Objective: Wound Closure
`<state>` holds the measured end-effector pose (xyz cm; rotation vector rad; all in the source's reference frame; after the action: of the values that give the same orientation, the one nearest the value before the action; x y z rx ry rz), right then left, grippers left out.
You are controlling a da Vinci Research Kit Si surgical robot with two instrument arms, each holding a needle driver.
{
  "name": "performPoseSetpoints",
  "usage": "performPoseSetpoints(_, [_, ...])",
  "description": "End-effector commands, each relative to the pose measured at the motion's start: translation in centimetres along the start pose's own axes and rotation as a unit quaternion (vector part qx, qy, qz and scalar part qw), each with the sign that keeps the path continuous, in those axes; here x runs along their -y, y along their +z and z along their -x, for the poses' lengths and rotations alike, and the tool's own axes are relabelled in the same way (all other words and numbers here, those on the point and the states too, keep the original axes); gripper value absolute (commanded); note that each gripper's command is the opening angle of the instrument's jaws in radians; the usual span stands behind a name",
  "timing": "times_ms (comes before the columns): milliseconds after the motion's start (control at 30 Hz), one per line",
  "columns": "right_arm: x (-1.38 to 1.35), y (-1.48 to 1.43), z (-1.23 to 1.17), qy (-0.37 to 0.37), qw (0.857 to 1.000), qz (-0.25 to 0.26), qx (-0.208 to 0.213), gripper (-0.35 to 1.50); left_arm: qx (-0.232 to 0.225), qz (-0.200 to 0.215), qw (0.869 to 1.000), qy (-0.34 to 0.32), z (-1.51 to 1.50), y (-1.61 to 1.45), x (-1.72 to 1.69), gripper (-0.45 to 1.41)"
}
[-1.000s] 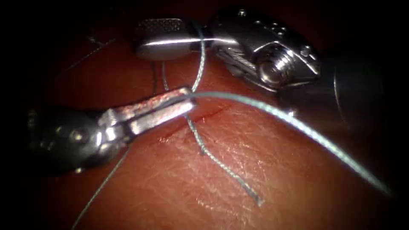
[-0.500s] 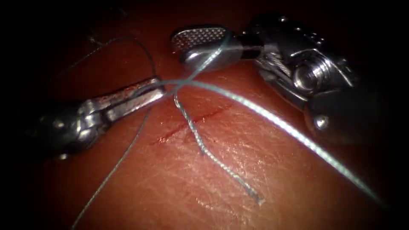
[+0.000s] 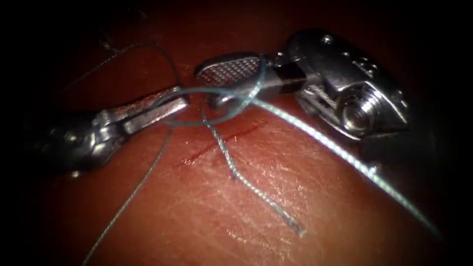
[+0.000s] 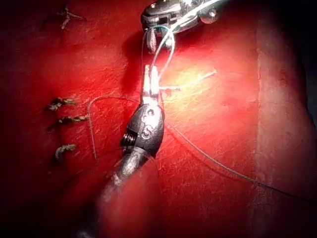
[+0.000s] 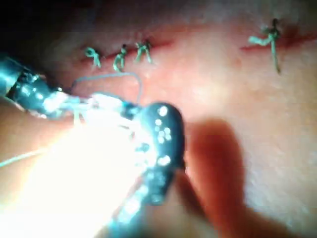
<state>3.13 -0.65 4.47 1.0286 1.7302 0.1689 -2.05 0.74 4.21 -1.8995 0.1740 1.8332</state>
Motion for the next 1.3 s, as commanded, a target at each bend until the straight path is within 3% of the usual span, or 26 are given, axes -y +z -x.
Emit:
performPoseSetpoints(33, [-0.05, -0.02, 0.07, 0.000, 1.000, -0.015, 0.016, 0.71, 0.000, 0.000, 1.000, -0.001, 0.07, 0.02, -0.04, -0.45])
performPoseSetpoints(233, [0.09, -0.11, 0.11, -0.003, 0.990, -0.098, 0.101, 0.69, 0.000, -0.001, 1.000, -0.002, 0.08, 0.05, -0.02, -0.45])
performPoseSetpoints(567, [0.16, 0.08, 0.14, -0.007, 0.980, -0.145, 0.137, 0.46, 0.000, -0.002, 1.000, -0.002, 0.24, 0.23, 0.00, -0.45])
performPoseSetpoints(667, [0.11, -0.01, 0.25, -0.008, 0.977, -0.152, 0.147, 0.37, -0.001, 0.000, 1.000, -0.004, 0.17, 0.15, 0.00, -0.45])
performPoseSetpoints(700, [0.07, -0.04, 0.35, -0.010, 0.972, -0.162, 0.172, 0.36, 0.000, -0.001, 1.000, -0.006, 0.11, 0.15, -0.01, -0.45])
performPoseSetpoints(867, [-0.06, -0.08, 0.62, -0.026, 0.972, -0.120, 0.199, 0.29, -0.002, -0.005, 1.000, -0.014, -0.11, 0.22, -0.07, -0.45])
performPoseSetpoints(967, [-0.22, -0.07, 0.72, -0.039, 0.979, -0.051, 0.191, 0.20, -0.014, -0.003, 1.000, -0.020, -0.29, 0.28, -0.16, -0.45])
performPoseSetpoints(1300, [-0.79, 0.23, 0.42, -0.036, 0.992, 0.030, 0.121, 0.17, -0.018, 0.001, 1.000, -0.015, -0.29, 0.29, -0.44, -0.45])
